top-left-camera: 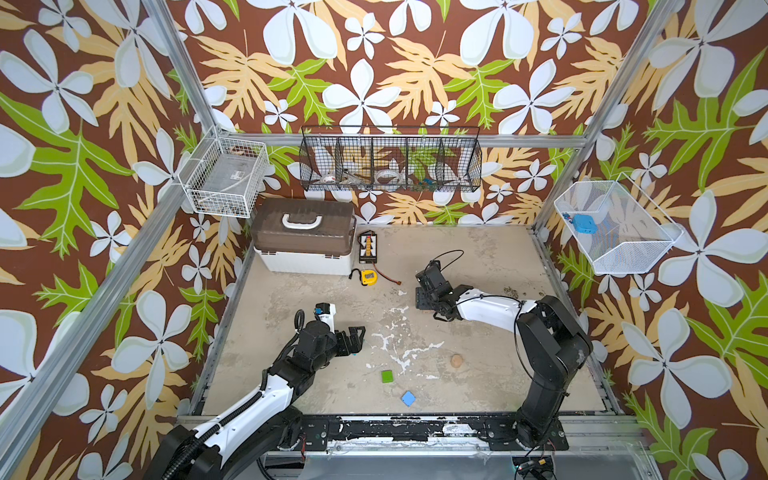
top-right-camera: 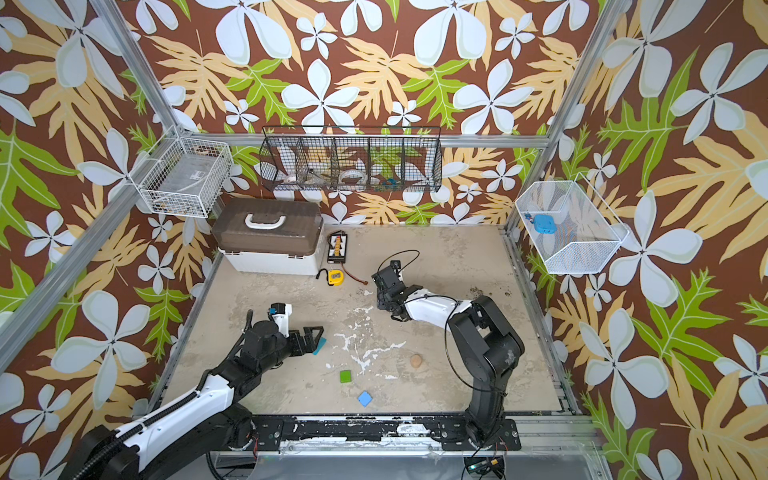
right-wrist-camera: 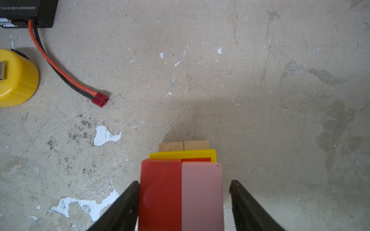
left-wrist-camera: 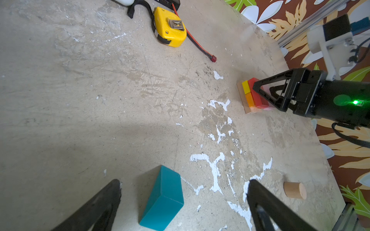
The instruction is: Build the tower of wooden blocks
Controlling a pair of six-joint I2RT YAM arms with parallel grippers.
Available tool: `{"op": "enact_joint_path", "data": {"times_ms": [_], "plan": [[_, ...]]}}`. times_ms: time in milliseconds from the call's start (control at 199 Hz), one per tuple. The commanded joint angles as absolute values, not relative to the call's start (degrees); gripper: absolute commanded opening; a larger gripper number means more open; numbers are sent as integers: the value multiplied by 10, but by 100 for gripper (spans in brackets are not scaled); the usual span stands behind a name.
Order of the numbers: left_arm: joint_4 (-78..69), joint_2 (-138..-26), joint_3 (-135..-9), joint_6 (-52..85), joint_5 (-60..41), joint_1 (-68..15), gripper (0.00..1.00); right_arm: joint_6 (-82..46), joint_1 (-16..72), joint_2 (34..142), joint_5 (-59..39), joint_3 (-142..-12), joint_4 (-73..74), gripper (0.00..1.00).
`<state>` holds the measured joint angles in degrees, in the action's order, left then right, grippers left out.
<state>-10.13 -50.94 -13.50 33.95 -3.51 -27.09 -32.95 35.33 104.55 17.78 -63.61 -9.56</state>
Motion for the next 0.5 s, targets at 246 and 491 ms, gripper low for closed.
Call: {"op": "enact_joint_path", "data": {"times_ms": [246,491], "plan": [[-118,-509,-138,337,-34,-272,100,-326,354,1043,174,-636,-96,70],[-57,-479,-175,359,-57,-272,100,-327,354,993,164,-608,-79,73]]}}
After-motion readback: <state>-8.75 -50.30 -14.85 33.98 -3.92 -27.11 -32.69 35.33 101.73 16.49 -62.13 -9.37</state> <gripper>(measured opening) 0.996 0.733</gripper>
